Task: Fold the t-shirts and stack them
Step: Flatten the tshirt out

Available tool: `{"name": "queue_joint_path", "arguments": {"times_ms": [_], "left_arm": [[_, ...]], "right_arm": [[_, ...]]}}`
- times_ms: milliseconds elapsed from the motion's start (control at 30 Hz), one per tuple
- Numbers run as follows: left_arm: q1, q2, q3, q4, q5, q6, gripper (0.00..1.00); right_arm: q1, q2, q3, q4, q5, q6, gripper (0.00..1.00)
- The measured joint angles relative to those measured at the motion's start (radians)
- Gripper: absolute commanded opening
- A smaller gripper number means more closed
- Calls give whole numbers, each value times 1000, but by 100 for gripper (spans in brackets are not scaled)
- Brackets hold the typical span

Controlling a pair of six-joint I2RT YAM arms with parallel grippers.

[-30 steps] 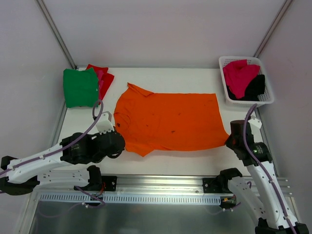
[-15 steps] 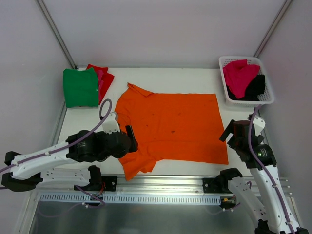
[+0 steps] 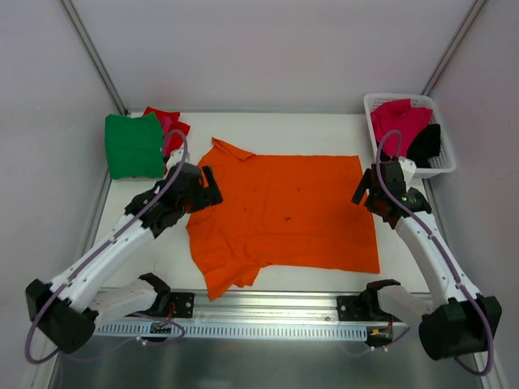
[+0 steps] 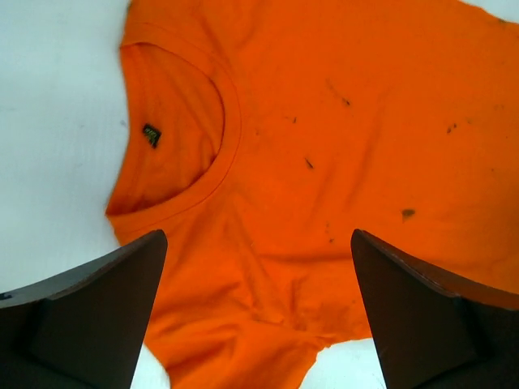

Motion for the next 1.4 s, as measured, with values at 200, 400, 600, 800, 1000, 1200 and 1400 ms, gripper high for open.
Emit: {"name": "queue_joint_path", "arguments": {"times_ms": [200, 400, 600, 800, 1000, 1200, 1400], "left_arm": [[246, 302, 78, 200, 268, 119, 99], [358, 655, 381, 341, 404, 228, 97], [509, 987, 705, 369, 536, 253, 94], [640, 1242, 892, 365, 624, 203, 92], [663, 1422, 1058, 359, 744, 110, 90], [661, 1472, 1114, 374, 844, 37, 89], [661, 1473, 1120, 397, 894, -10, 81]], "right_arm": [[-15, 167, 63, 81, -67, -25, 99], [-21, 327, 208, 129, -126, -71, 99], [-23, 340, 214, 156, -206, -74, 100], [-23, 289, 147, 187, -231, -77, 100], [-23, 232, 113, 198, -241, -78, 99], [-23, 217, 97, 206, -237, -79, 99], [-23, 220, 87, 211, -233, -79, 99]]}}
